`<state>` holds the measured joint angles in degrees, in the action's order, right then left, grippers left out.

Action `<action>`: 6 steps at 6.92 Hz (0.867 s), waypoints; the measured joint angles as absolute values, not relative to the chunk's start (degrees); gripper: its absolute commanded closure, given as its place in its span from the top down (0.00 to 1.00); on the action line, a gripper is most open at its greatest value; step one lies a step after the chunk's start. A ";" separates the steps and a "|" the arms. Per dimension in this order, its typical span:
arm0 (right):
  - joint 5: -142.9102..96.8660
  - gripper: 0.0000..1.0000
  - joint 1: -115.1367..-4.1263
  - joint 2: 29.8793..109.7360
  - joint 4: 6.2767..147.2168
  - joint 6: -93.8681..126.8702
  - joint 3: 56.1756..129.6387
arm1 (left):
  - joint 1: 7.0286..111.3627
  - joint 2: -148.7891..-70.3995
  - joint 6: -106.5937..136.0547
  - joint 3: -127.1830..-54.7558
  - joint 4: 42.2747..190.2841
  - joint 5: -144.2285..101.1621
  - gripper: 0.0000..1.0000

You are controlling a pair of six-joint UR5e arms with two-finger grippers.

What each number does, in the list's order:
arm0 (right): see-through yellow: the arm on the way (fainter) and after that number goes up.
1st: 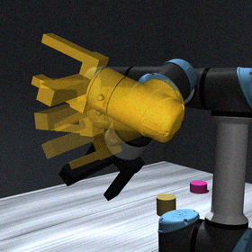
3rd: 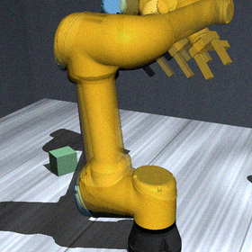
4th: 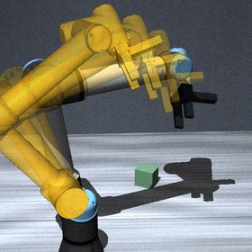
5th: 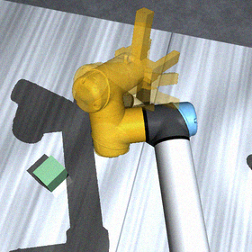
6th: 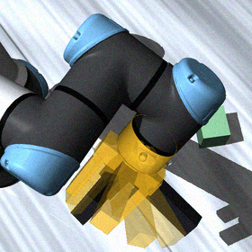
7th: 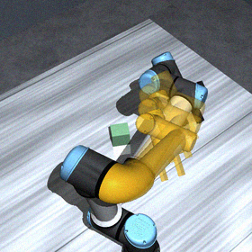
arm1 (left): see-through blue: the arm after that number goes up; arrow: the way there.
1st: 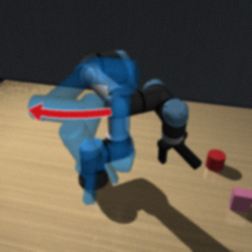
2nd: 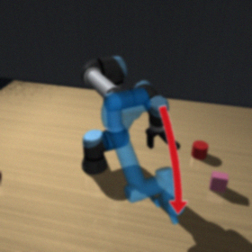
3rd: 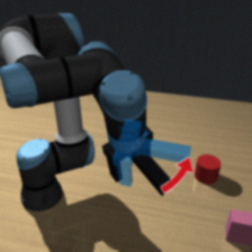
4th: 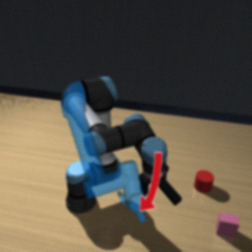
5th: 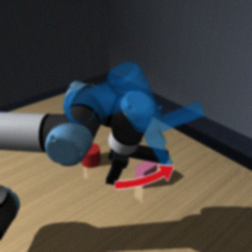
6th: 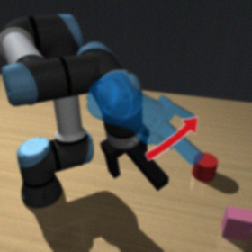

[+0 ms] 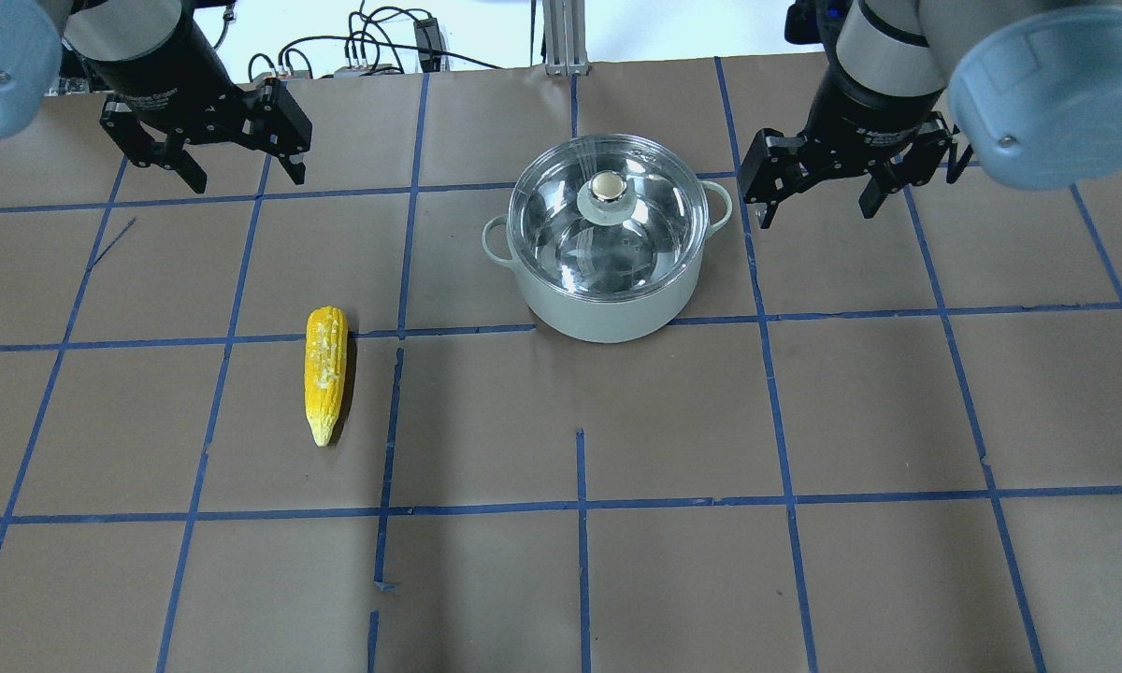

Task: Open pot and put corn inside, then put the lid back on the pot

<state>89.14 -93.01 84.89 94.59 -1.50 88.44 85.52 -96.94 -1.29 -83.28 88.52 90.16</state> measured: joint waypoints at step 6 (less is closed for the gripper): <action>88.68 1.00 -101.57 69.22 102.14 5.55 79.21 | 85.52 -96.96 -1.06 -83.14 88.51 90.09 1.00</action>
<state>88.68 -101.57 69.22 102.14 5.55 79.21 85.52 -96.96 -1.06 -83.14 88.51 90.09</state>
